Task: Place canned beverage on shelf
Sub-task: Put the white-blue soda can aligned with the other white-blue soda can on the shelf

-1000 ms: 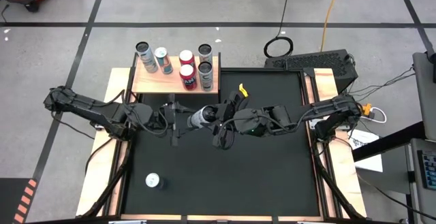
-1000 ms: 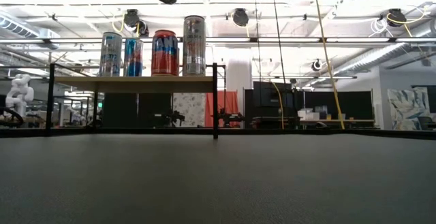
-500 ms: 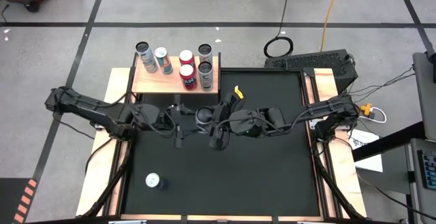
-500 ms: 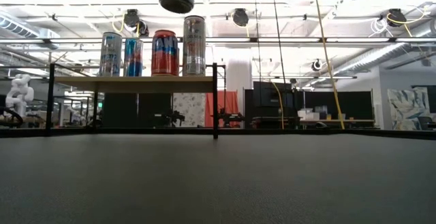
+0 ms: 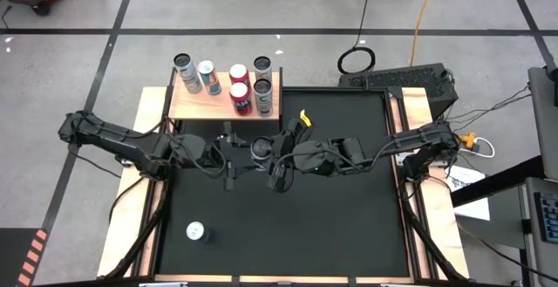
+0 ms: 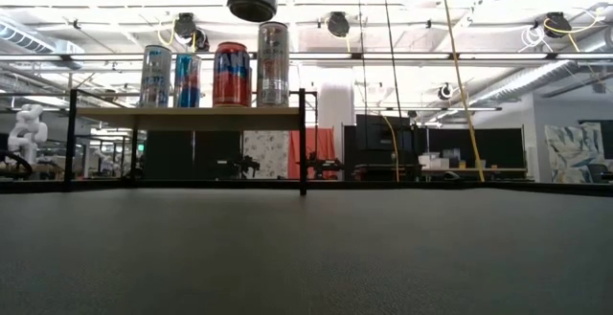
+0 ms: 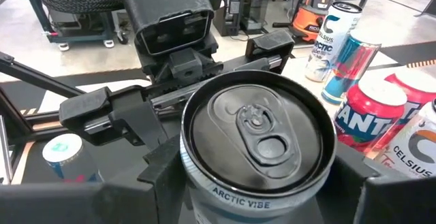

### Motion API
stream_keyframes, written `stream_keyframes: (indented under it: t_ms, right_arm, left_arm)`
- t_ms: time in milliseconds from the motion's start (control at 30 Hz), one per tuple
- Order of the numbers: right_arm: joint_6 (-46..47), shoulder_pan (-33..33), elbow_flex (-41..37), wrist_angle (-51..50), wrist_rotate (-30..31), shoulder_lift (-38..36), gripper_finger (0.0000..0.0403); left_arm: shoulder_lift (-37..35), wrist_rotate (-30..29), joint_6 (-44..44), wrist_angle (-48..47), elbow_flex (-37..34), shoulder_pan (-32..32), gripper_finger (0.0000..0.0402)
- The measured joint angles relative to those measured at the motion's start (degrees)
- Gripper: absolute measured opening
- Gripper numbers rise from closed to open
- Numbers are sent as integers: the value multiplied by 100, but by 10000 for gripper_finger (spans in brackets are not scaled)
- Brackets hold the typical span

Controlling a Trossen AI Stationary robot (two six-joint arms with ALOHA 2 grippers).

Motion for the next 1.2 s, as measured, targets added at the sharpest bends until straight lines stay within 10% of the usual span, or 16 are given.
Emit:
stream_keyframes:
  t_ms: [1200]
  right_arm:
    - [57, 0, 0, 21, 24, 0, 220]
  left_arm:
    - [-2, -258, -1351, -129, 0, -4, 254]
